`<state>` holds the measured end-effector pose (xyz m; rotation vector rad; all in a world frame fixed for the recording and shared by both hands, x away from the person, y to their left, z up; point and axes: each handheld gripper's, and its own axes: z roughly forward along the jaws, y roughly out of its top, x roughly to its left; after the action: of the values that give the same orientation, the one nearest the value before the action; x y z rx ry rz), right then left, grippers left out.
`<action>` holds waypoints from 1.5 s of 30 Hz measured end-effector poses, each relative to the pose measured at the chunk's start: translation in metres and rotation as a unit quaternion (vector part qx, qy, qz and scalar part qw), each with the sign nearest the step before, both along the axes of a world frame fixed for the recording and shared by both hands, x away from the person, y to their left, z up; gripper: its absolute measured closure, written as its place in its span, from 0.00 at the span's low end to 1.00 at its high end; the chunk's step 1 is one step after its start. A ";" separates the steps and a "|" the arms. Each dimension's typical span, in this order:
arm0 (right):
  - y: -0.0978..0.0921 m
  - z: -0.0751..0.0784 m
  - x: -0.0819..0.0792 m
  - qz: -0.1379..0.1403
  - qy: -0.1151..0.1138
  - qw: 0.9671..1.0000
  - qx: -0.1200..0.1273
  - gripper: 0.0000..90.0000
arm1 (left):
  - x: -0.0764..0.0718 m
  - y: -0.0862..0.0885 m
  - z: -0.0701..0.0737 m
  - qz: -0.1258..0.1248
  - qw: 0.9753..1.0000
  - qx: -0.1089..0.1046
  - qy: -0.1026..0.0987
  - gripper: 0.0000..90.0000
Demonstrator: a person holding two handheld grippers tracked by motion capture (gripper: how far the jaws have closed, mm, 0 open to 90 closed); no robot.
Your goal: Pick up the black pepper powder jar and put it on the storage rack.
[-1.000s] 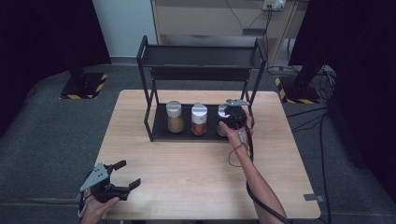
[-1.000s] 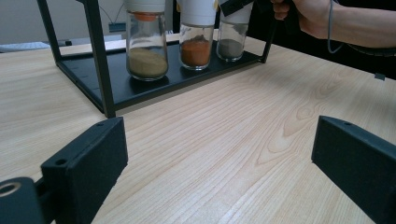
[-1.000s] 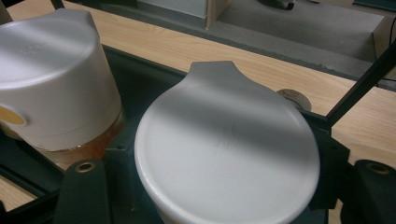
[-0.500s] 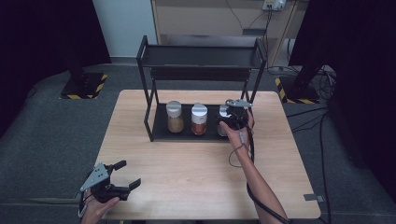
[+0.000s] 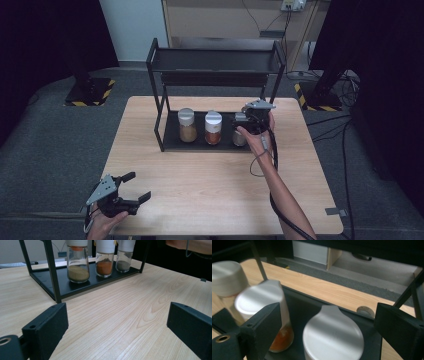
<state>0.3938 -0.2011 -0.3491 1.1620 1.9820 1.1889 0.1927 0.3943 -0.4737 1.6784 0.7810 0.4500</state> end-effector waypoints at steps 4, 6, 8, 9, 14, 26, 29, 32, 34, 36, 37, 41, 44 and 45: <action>-0.005 0.010 -0.006 0.014 -0.013 1.000 0.011 0.09 | 0.000 0.000 0.000 0.000 1.000 0.000 0.001 0.03; -0.006 0.018 -0.011 0.028 -0.022 0.999 0.013 0.09 | 0.000 0.000 0.000 0.000 1.000 -0.001 0.001 0.03; -0.006 0.021 -0.013 0.030 -0.027 0.999 0.014 0.10 | 0.000 0.000 0.000 0.000 1.000 -0.001 0.001 0.03; -0.006 0.023 -0.015 0.034 -0.030 0.999 0.015 0.10 | 0.000 0.000 0.000 0.000 1.000 -0.001 0.001 0.03; -0.006 0.031 -0.026 0.056 -0.046 0.997 0.015 0.10 | 0.000 0.000 0.000 0.000 1.000 -0.001 0.001 0.03; -0.022 0.034 -0.056 0.088 -0.057 0.994 0.031 0.06 | 0.000 0.000 0.001 0.004 1.000 -0.002 0.004 0.03; -0.027 0.034 -0.064 0.095 -0.057 0.993 0.030 0.05 | -0.001 0.001 0.000 0.008 1.000 -0.006 0.005 0.03; -0.035 0.032 -0.072 0.100 -0.060 0.992 0.039 0.05 | -0.001 0.001 0.000 0.007 1.000 -0.005 0.004 0.03; -0.037 0.032 -0.075 0.101 -0.059 0.992 0.041 0.05 | 0.000 0.001 0.000 0.006 1.000 -0.005 0.005 0.03; -0.044 0.030 -0.081 0.108 -0.059 0.991 0.049 0.04 | 0.000 0.000 -0.001 0.007 1.000 -0.005 0.006 0.03; -0.044 0.030 -0.081 0.108 -0.059 0.991 0.049 0.04 | 0.000 0.000 -0.001 0.007 1.000 -0.005 0.006 0.03; -0.050 0.029 -0.092 0.116 -0.061 0.990 0.046 0.04 | 0.000 0.000 -0.001 0.007 1.000 -0.003 0.006 0.03; -0.054 0.027 -0.098 0.118 -0.064 0.990 0.046 0.04 | 0.000 0.000 0.000 0.006 1.000 -0.003 0.005 0.03; -0.054 0.027 -0.098 0.118 -0.064 0.990 0.046 0.04 | 0.000 0.000 0.000 0.006 1.000 -0.002 0.004 0.03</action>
<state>0.2963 -0.2546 -0.3219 0.8863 2.0258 1.4488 0.1923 0.3946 -0.4741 1.6728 0.7978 0.4494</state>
